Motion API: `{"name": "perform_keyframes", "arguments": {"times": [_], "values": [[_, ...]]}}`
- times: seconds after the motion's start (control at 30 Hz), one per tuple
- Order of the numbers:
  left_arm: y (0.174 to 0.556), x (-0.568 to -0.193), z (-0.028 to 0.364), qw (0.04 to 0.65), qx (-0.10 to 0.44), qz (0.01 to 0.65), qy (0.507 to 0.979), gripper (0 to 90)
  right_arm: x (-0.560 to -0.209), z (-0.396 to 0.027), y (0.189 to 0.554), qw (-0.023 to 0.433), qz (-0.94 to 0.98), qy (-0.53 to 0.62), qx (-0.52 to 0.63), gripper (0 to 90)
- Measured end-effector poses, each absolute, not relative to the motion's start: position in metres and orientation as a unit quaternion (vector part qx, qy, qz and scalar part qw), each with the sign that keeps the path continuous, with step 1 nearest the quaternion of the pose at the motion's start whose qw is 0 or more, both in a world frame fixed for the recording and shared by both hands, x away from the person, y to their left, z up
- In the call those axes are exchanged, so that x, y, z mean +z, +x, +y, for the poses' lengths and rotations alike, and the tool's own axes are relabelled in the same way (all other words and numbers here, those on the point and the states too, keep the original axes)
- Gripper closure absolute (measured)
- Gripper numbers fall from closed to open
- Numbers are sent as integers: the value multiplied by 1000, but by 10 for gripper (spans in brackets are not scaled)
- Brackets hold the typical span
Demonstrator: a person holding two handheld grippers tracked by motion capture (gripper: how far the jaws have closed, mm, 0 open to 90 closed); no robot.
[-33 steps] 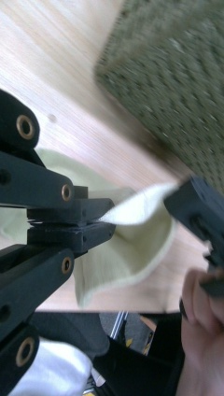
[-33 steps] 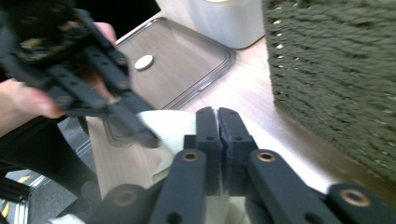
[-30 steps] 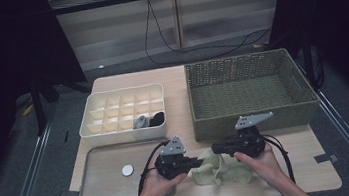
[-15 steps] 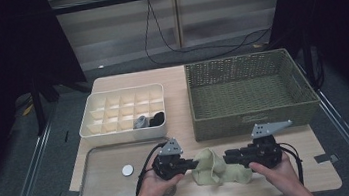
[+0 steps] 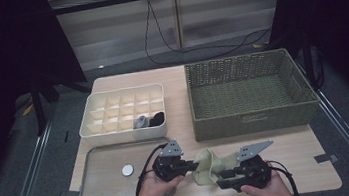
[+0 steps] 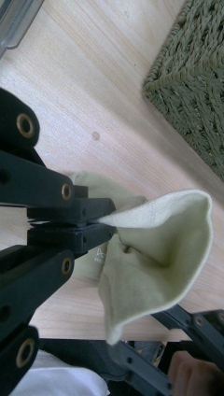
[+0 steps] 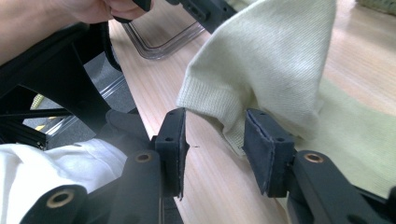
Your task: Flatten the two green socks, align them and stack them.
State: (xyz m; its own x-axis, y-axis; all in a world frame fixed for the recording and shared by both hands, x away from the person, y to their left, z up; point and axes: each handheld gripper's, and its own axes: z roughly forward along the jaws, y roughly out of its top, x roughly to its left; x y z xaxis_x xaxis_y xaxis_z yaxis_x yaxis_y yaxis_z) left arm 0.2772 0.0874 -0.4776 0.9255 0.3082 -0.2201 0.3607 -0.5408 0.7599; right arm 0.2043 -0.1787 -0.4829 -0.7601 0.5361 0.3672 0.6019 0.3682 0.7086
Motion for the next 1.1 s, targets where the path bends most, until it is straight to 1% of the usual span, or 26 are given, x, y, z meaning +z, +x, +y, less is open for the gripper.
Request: {"name": "perform_keyframes", "arguments": {"times": [0.03, 0.07, 0.17, 0.23, 0.27, 0.37, 0.4, 0.43, 0.47, 0.53, 0.57, 0.6, 0.63, 0.67, 0.83, 0.87, 1.1], "values": [[277, -477, 88, 439, -31, 191, 877, 882, -483, -179, 204, 37, -826, -344, -444, 587], [277, -478, 88, 440, -31, 191, 877, 881, -485, -176, 204, 34, -828, -342, -443, 549], [277, -477, 88, 438, -31, 191, 878, 881, -487, -173, 203, 34, -831, -341, -438, 537], [277, -477, 88, 436, -30, 191, 879, 881, -487, -171, 201, 28, -834, -340, -435, 511], [277, -478, 87, 435, -31, 190, 880, 881, -487, -169, 202, 17, -834, -344, -432, 497], [277, -478, 87, 434, -32, 190, 880, 881, -488, -168, 204, 11, -832, -344, -436, 498], [277, -478, 87, 436, -33, 189, 879, 881, -487, -167, 206, 5, -830, -344, -438, 539], [277, -478, 87, 436, -33, 189, 879, 881, -487, -167, 206, 5, -830, -344, -438, 539], [277, -478, 87, 434, -33, 189, 880, 881, -487, -166, 207, 3, -828, -345, -441, 571], [277, -478, 87, 434, -33, 189, 880, 881, -486, -167, 210, 3, -825, -347, -446, 712], [276, -477, 87, 434, -32, 189, 880, 881, -485, -168, 211, 5, -821, -352, -449, 751], [276, -478, 87, 437, -33, 188, 879, 883, -483, -172, 212, 3, -815, -357, -457, 843], [276, -477, 87, 436, -33, 188, 880, 883, -483, -172, 212, 3, -815, -357, -457, 843], [276, -477, 87, 437, -34, 188, 879, 884, -479, -178, 214, 0, -805, -365, -467, 874], [276, -474, 89, 443, -35, 186, 876, 884, -470, -193, 215, -5, -788, -378, -487, 881], [276, -473, 91, 447, -31, 185, 875, 885, -465, -202, 215, -11, -778, -385, -497, 881], [277, -470, 98, 452, -29, 188, 871, 886, -455, -225, 215, -31, -754, -406, -515, 882]]}}
